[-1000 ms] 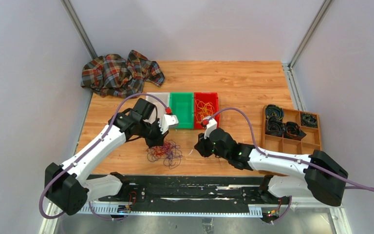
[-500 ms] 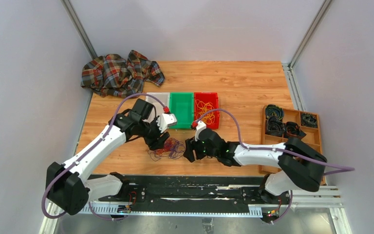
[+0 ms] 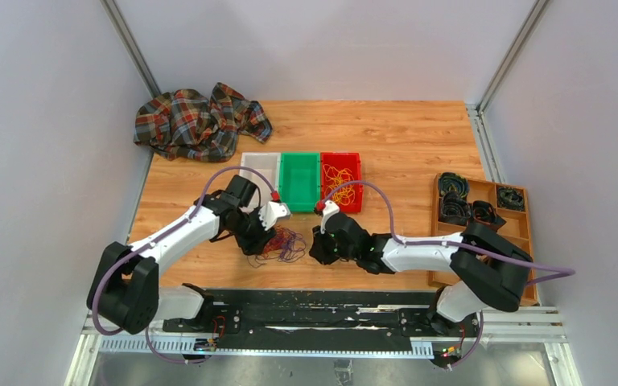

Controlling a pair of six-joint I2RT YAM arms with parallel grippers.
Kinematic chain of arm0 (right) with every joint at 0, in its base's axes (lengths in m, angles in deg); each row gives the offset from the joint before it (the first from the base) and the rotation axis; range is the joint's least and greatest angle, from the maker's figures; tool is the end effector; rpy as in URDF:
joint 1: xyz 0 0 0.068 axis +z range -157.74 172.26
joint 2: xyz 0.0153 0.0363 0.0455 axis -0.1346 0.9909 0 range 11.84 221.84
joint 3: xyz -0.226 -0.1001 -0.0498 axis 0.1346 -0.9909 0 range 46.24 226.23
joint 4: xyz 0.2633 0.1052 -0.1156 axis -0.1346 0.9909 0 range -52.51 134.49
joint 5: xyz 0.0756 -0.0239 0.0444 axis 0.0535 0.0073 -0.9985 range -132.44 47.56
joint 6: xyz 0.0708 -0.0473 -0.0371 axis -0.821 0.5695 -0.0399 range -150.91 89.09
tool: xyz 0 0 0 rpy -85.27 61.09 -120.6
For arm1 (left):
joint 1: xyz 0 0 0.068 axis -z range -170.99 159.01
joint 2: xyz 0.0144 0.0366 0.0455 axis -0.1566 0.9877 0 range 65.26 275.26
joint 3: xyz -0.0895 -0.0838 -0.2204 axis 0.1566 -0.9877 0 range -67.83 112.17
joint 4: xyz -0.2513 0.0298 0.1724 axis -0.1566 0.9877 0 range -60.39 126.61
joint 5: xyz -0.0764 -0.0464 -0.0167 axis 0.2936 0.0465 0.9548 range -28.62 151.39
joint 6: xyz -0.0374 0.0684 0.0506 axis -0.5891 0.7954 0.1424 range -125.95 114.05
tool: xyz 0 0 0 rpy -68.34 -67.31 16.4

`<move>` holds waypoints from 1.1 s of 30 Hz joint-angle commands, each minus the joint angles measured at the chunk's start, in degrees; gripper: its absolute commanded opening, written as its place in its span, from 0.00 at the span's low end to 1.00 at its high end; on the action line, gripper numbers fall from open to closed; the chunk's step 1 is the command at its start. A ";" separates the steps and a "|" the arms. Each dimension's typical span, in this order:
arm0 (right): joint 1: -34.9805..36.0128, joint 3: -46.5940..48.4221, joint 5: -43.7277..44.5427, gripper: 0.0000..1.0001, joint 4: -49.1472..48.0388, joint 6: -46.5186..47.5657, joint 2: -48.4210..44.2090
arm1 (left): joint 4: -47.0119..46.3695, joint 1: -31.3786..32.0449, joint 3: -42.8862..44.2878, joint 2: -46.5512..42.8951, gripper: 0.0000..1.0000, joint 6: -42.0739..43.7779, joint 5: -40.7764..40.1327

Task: Untangle the cables

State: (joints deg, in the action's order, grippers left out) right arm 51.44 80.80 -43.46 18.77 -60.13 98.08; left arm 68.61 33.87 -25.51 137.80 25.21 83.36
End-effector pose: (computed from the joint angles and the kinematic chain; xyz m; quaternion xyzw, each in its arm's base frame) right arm 0.1855 0.3139 0.0777 -0.2312 0.8476 0.3385 0.3369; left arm 0.2443 -0.1476 0.1081 0.4838 0.8363 -0.1775 0.1872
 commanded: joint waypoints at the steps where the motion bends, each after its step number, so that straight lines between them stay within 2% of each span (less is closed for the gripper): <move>1: 0.68 -0.83 2.30 0.12 2.30 0.34 -4.47 | -2.38 -0.41 -1.28 1.24 0.43 4.64 -3.70; 7: 0.68 -2.28 3.01 0.04 8.07 1.19 -10.33 | -1.64 -0.38 -0.91 -1.41 0.14 4.73 -2.82; 10: 0.68 -2.35 3.45 0.00 12.03 2.11 -13.91 | 1.48 -0.43 1.04 -3.25 0.08 4.87 -1.77; 14: 0.68 -1.32 4.23 0.01 17.97 3.36 -18.67 | 6.31 -0.43 4.33 -6.22 0.05 4.64 0.36; 19: 1.21 0.19 4.75 0.26 20.43 4.19 -23.42 | 9.61 -0.38 7.23 -9.40 0.04 2.25 3.23; 23: 2.74 1.94 5.37 0.44 16.51 7.20 -24.20 | 11.60 -0.38 9.88 -9.95 0.05 -0.34 5.48; 27: 4.66 3.86 5.51 0.52 9.65 12.19 -21.93 | 12.24 -0.38 11.40 -10.72 0.06 -2.14 7.73; 33: 5.07 4.41 2.19 0.57 -6.85 18.32 -15.51 | 12.50 -0.37 11.82 -11.37 0.06 -2.02 9.44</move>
State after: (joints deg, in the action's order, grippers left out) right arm 55.35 83.93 -39.87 25.02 -47.67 79.00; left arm 79.91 33.85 -15.34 127.50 23.81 89.85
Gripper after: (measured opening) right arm 0.567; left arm 0.063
